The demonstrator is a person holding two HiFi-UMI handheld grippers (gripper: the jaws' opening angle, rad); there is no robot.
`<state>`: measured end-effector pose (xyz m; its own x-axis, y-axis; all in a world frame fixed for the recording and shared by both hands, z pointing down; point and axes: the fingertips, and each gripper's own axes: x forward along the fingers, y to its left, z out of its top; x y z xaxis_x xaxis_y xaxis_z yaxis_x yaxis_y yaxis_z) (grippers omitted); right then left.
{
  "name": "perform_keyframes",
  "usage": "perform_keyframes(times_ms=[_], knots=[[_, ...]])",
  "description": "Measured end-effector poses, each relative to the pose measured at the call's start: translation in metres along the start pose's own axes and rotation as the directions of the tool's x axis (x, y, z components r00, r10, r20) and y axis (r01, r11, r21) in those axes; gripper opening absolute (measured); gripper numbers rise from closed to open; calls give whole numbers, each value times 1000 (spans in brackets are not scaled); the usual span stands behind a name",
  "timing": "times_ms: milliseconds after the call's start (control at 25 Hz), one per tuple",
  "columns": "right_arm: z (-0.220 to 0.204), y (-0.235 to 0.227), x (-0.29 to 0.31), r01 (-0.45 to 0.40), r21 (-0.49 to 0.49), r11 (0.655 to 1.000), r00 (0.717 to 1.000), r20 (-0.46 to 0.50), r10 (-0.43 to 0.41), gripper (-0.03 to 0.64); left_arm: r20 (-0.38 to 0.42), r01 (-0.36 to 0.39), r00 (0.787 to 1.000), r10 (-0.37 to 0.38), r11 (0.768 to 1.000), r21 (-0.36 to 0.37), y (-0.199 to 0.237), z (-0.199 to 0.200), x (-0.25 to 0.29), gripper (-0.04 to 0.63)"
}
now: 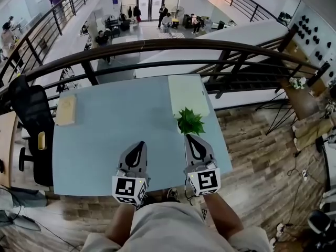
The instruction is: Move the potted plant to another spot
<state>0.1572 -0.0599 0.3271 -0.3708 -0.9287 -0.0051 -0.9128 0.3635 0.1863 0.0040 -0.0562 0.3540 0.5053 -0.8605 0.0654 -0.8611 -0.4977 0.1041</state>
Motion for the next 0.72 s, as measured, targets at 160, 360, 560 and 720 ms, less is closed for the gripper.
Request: perform_keyframes(times_ms=[160,360,560,720], knots=[[-3,-2,-2,-1,5,1000,1000,-11,1,3,-9,3,1000,-3,1000,3,-3,-2,0,11],[-6,-10,-7,14,12,1000,1000,-15,-14,3,-14,16,1000,-16,1000,9,-11,-4,1,11],[-6,-13,-12,19,15,1000,1000,-11,-19,3,-24,24,999,-24,1000,7,-17,-9,2,11],[-6,-13,-14,18,18,1000,1000,-14,-18,3,-25,29,999,-29,1000,7,-21,-8,1,11]])
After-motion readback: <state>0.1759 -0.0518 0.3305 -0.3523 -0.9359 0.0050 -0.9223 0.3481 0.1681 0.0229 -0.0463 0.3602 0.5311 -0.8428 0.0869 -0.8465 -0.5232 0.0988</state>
